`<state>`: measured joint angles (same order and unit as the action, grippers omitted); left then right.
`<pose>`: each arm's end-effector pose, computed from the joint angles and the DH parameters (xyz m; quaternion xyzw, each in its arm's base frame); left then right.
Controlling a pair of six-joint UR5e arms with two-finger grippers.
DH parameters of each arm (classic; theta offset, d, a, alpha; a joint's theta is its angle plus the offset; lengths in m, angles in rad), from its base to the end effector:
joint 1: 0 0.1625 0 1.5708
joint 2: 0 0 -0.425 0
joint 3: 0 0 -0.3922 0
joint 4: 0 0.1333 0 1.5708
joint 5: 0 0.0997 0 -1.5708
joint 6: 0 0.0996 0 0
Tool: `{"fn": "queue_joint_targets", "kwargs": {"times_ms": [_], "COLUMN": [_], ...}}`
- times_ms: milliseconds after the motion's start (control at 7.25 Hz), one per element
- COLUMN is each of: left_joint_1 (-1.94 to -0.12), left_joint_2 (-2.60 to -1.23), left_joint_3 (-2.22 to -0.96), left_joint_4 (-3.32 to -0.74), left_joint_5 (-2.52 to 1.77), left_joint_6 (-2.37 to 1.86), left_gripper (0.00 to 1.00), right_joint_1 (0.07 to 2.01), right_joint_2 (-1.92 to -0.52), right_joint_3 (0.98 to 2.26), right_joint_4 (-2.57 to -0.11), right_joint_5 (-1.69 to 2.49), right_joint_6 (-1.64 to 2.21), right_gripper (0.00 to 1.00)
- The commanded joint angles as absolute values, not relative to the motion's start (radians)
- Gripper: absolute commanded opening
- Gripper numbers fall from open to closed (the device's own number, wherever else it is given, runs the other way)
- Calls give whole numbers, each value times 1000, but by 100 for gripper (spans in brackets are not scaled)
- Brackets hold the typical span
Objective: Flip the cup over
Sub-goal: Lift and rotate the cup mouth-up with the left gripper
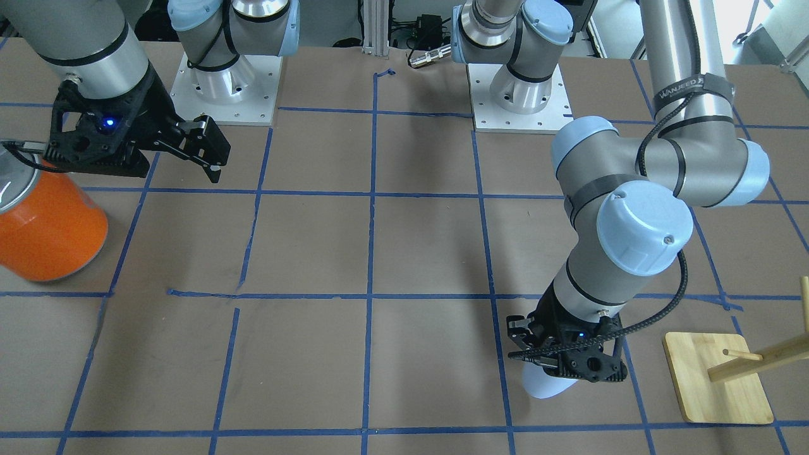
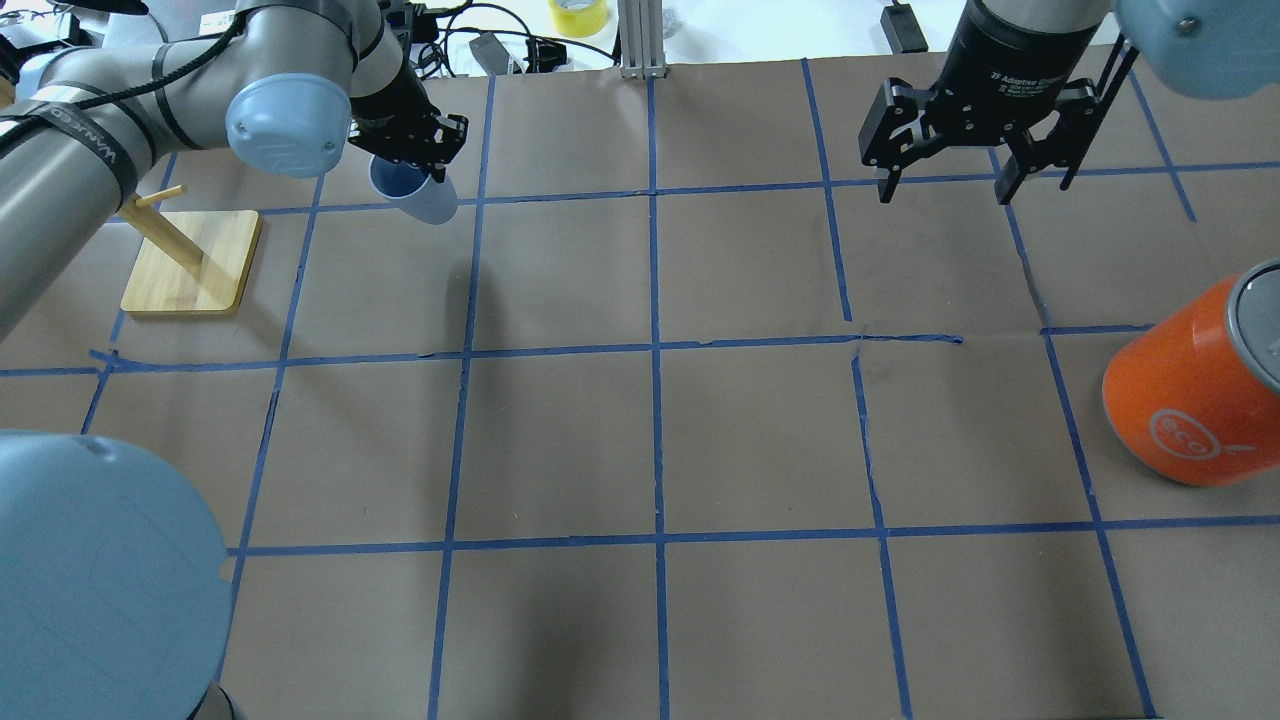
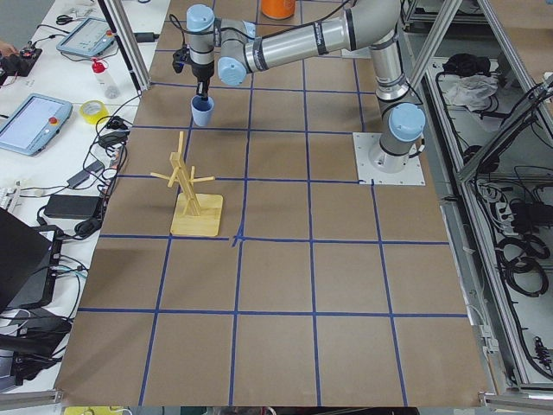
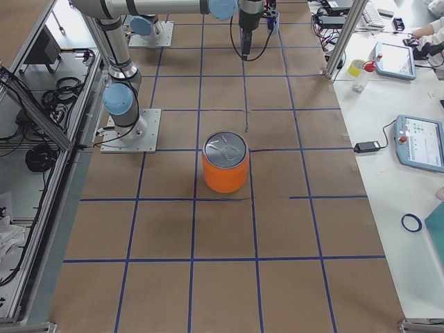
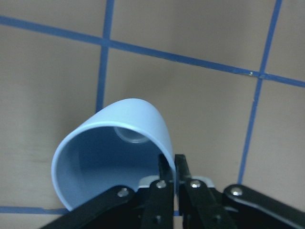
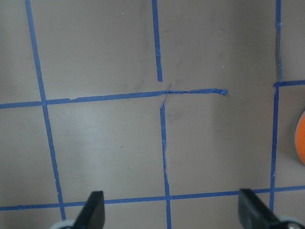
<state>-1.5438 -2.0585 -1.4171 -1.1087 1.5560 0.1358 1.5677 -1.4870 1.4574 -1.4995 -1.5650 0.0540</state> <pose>-0.1163 -0.6847 0.3233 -0.0547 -0.9964 0.0644 0.0022 0.1323 -0.5235 0.4939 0.0286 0.9994 0.0209 0.0024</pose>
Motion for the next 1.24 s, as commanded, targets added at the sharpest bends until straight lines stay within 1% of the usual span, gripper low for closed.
{"fn": "queue_joint_targets", "kwargs": {"times_ms": [0, 552, 690, 828, 966, 1103], "left_joint_1": [-1499, -1494, -1494, -1494, -1494, -1494], "left_joint_2": [-2086, -2088, -2086, -2089, -2088, -2076], "left_joint_3": [-1437, -1463, -1473, -1474, -1473, -1464], "left_joint_4": [-1114, -1117, -1106, -1106, -1108, -1115], "left_joint_5": [1585, 1628, 1628, 1626, 1625, 1623], "left_joint_6": [186, 183, 189, 198, 193, 193], "left_gripper": [0, 0, 0, 78, 100, 100], "right_joint_1": [1566, 1568, 1568, 1566, 1566, 1566], "right_joint_2": [-1485, -1482, -1479, -1480, -1483, -1483], "right_joint_3": [1457, 1457, 1459, 1459, 1459, 1459], "right_joint_4": [-1502, -1506, -1544, -1549, -1546, -1539], "right_joint_5": [-1566, -1569, -1574, -1565, -1565, -1566], "right_joint_6": [26, 26, 29, 32, 32, 34], "right_gripper": [100, 100, 100, 100, 100, 100]}}
